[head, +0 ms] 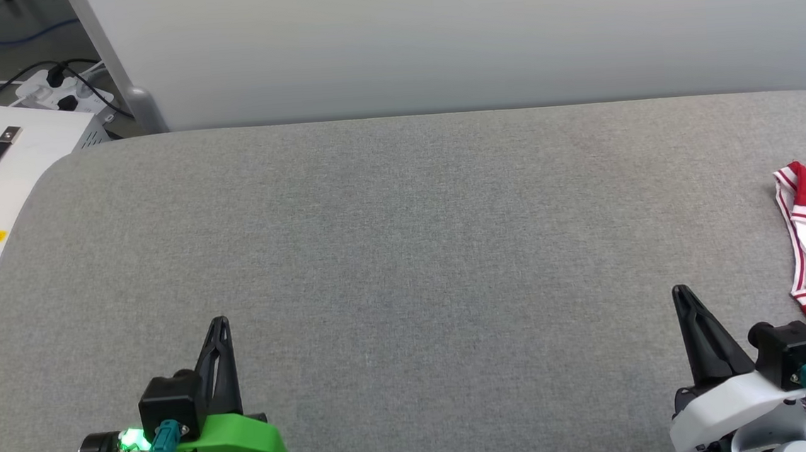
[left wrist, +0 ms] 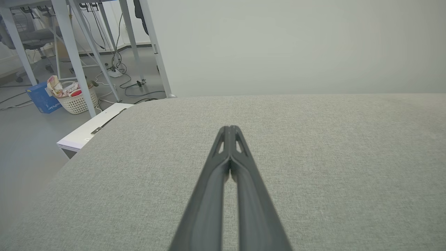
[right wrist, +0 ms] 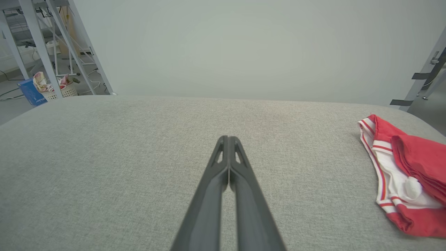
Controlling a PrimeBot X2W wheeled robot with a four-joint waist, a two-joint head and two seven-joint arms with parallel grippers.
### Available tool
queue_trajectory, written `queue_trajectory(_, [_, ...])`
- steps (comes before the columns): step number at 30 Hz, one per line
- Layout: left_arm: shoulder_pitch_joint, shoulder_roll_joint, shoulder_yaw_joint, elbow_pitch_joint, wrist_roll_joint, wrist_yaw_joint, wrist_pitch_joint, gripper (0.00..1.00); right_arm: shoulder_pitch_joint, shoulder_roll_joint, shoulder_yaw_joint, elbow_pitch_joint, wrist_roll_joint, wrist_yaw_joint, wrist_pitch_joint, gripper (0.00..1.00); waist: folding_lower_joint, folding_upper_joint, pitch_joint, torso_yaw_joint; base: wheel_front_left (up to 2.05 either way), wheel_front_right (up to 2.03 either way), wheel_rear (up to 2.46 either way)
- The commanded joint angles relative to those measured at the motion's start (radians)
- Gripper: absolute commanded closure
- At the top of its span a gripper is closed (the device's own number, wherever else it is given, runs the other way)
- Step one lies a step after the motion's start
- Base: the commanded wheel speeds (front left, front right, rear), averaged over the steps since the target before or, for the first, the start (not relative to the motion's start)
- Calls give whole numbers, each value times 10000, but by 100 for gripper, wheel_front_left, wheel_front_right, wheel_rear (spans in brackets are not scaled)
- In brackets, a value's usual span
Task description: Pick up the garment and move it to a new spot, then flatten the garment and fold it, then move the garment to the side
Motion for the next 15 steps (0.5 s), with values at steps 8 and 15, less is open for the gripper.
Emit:
queue_trajectory(8, [-174,-94,65,-81,127,-48,205,100,-224,59,-40,-119,-280,-5,239,100,0,0,-44,-22,0,0,0])
queue_trajectory(15, [-194,-122,99,-112,178,-57,347,100,-257,86,-47,-157,-417,-6,381,100,0,0,-81,-41,0,0,0])
